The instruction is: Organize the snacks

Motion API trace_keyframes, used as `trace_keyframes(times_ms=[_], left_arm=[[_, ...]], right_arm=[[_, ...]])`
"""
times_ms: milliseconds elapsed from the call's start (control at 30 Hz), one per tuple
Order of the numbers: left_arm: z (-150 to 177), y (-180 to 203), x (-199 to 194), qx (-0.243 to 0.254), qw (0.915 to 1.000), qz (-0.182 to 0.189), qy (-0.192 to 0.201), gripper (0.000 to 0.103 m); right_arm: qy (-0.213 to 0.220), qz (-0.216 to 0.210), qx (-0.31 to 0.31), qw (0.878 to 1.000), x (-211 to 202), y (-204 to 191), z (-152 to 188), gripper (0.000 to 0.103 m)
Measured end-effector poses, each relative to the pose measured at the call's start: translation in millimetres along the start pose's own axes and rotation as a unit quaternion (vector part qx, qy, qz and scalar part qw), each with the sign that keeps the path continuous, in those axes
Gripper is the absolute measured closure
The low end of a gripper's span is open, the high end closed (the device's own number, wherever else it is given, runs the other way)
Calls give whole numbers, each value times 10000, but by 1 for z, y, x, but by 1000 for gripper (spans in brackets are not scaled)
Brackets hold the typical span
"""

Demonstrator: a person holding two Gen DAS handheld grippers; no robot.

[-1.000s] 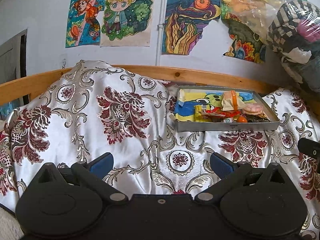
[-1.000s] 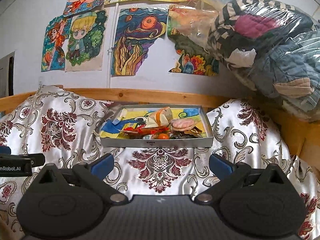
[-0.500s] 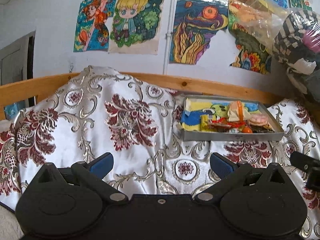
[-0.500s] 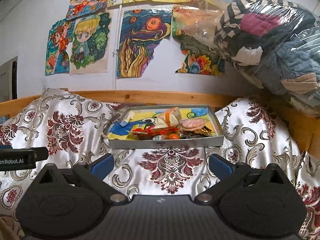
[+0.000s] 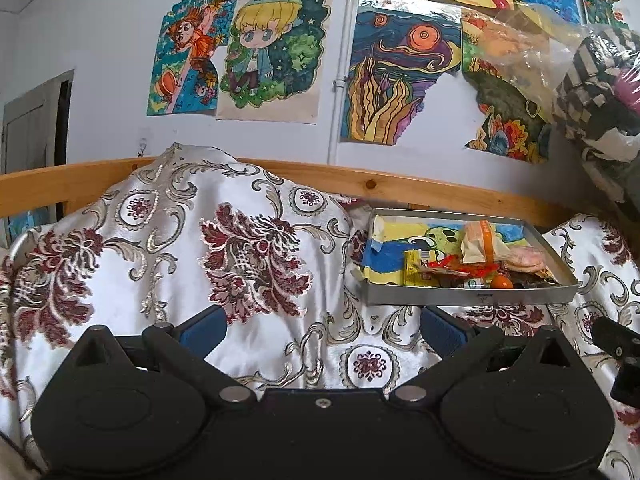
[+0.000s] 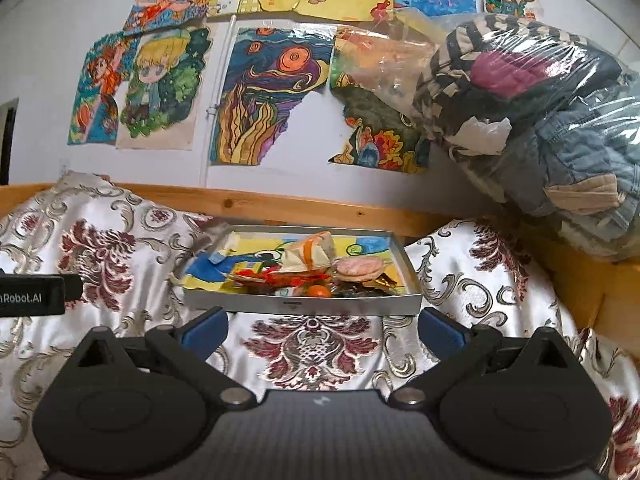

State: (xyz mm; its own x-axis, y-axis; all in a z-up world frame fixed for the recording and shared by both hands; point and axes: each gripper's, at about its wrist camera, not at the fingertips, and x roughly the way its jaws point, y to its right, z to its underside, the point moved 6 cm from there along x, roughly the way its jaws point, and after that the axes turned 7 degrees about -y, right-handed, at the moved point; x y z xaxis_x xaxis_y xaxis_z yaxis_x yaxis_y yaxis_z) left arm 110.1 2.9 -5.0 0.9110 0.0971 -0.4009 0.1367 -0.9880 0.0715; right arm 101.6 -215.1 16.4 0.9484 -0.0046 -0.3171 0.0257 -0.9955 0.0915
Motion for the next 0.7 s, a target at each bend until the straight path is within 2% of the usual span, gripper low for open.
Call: trace_keyframes(times_ms=[233,500,700], left_arm=[[-6,4,23,100,9999,-3,15,1],[4,3,37,-11,9992,235,-333,1],[12,8,41,133,9987,166,-463,1]], right_arm=[[-118,-301,-127,9994,22,5,-14,0],[-242,-443,285,9983,35,12,-10,0],[-382,-283,164,9987,48,14,-3,0]])
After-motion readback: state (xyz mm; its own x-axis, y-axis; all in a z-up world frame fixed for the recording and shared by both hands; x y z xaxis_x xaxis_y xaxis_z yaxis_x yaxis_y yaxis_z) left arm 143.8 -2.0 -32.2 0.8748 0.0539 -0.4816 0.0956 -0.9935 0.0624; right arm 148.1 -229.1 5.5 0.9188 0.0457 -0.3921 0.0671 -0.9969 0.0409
